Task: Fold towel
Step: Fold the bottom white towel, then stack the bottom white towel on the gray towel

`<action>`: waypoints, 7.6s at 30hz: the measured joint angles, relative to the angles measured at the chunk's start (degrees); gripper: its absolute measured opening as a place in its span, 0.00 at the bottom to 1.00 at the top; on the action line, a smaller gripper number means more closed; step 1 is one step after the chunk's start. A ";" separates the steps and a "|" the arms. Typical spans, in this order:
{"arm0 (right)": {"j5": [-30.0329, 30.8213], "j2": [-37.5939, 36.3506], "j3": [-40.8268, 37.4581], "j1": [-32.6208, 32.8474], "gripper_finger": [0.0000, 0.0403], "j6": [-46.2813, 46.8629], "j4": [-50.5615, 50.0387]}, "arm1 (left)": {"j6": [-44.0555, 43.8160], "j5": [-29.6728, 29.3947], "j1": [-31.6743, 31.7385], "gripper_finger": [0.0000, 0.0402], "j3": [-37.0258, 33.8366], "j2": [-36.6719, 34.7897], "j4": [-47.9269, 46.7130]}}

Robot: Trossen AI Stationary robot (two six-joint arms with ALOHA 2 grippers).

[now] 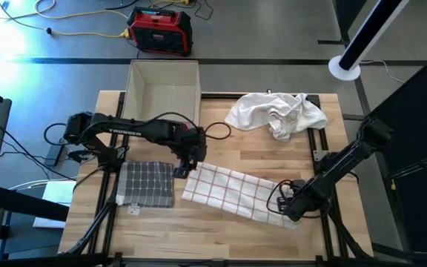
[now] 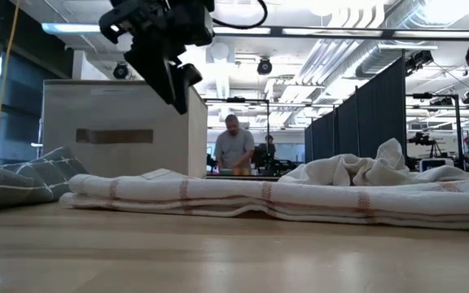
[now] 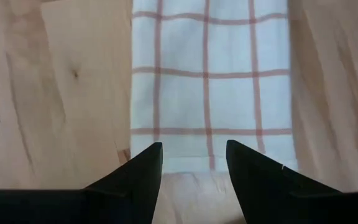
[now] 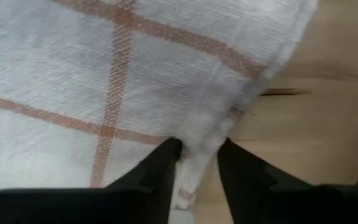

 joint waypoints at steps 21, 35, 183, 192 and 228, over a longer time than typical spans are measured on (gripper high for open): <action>6.81 -17.27 11.37 -1.97 0.02 -4.09 -30.58 | -20.59 -6.24 -7.07 0.42 -16.88 0.11 18.28; 19.97 -5.61 27.12 -17.67 0.02 -27.00 -16.23 | -23.08 -15.36 -7.00 0.42 -24.62 0.37 29.39; 28.85 -4.46 13.83 -14.83 0.00 -83.48 17.61 | -14.98 -9.20 -3.83 0.59 -8.20 21.48 44.37; 29.51 -4.44 13.83 -14.85 0.00 -85.03 15.98 | -17.46 -5.49 -3.97 0.07 -8.24 20.09 39.17; 29.78 -4.42 13.83 -23.01 0.00 -95.36 10.44 | -65.87 -9.07 -35.00 0.04 7.10 -17.00 -27.15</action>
